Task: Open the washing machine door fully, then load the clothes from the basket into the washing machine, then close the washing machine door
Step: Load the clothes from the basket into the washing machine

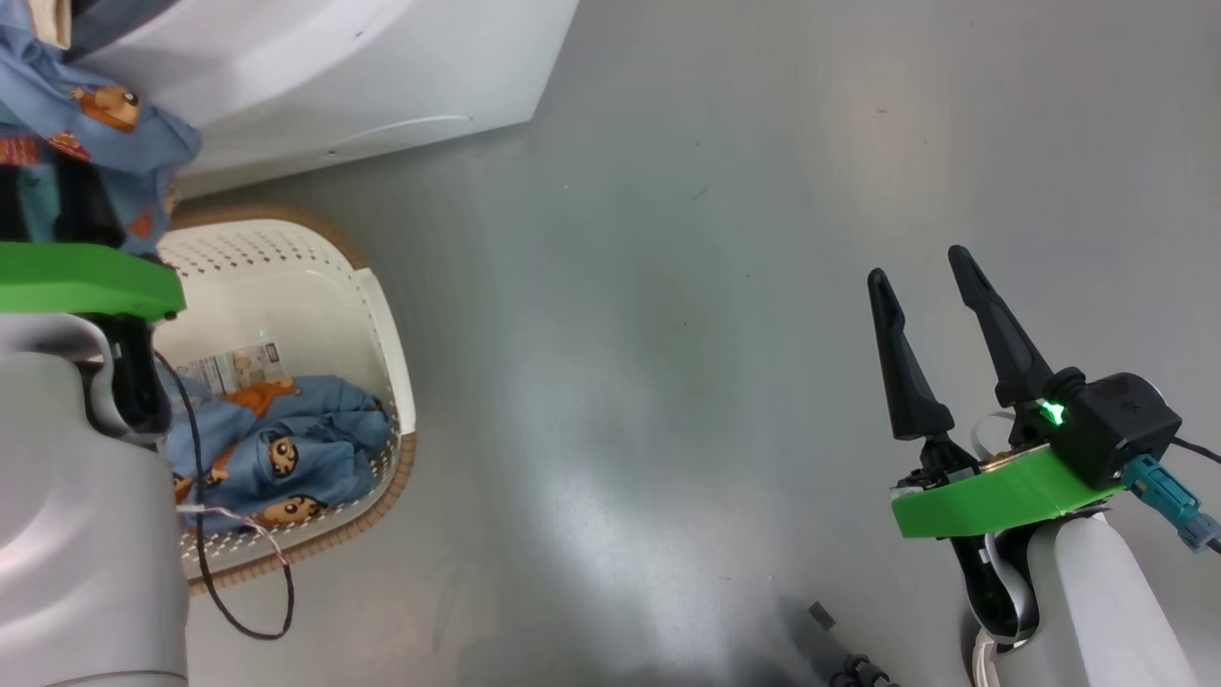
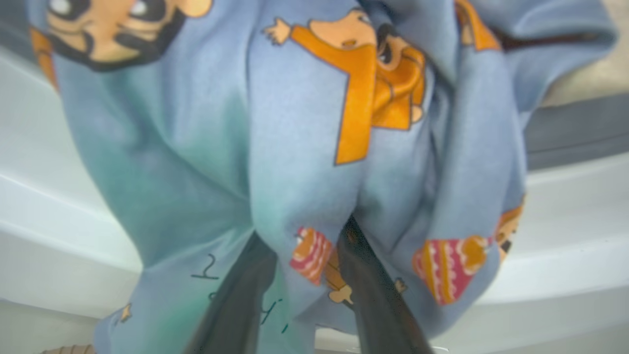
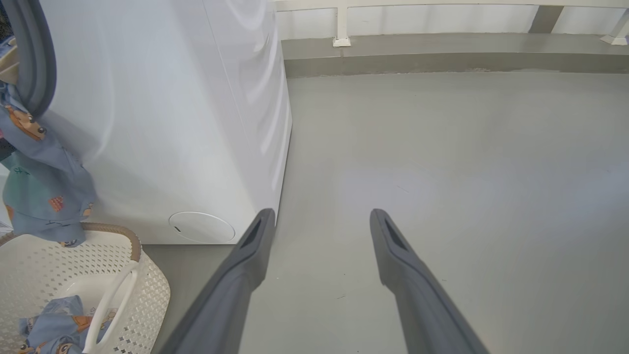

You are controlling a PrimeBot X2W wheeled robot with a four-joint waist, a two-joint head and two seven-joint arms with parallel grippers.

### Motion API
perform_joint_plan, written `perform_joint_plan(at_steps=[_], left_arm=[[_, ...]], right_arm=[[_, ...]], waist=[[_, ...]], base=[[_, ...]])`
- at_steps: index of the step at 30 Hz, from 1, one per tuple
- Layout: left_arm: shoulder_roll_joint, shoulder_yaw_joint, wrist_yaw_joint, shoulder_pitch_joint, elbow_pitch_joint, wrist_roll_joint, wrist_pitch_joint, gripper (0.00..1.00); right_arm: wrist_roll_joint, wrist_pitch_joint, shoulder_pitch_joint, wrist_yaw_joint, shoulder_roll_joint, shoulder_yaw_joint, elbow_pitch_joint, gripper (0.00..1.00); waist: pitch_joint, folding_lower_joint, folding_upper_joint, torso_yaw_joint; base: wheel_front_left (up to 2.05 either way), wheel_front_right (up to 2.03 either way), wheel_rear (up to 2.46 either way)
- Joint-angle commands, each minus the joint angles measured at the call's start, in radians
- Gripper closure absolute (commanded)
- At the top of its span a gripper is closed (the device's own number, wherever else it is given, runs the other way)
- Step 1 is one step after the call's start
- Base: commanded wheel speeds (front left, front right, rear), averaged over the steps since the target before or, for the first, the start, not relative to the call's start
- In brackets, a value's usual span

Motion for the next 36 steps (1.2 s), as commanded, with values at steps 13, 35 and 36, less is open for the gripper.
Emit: perform_joint_plan(at_steps=[13, 35, 36], left_arm=[[-0.023, 0.055, -0.025, 0.036, -0.122, 0.017, -0.009, 1.00], [-0.019, -0.038, 0.048, 0.025, -0.319, -0.002, 0.146, 1.00], [-0.006, -0.044, 0.060, -0.010, -0.288, 0.010, 0.156, 1.00]], right_arm=[[-0.011, -0.005, 0.011, 0.001, 0.000, 0.016, -0.020, 0.00], [0.001, -0.005, 0.037, 0.001, 0.004, 0.030, -0.013, 0.00], [0.004, -0.005, 0.039, 0.001, 0.004, 0.039, -0.009, 0.00]], waist=[[-0.026, -0.0001, 0.0000, 0.041], [-0.063, -0.0001, 0.0000, 0.028], [-0.065, -0.0001, 0.0000, 0.016]], base=[[0.00, 0.00, 0.00], [0.00, 0.00, 0.00], [0.00, 0.00, 0.00]])
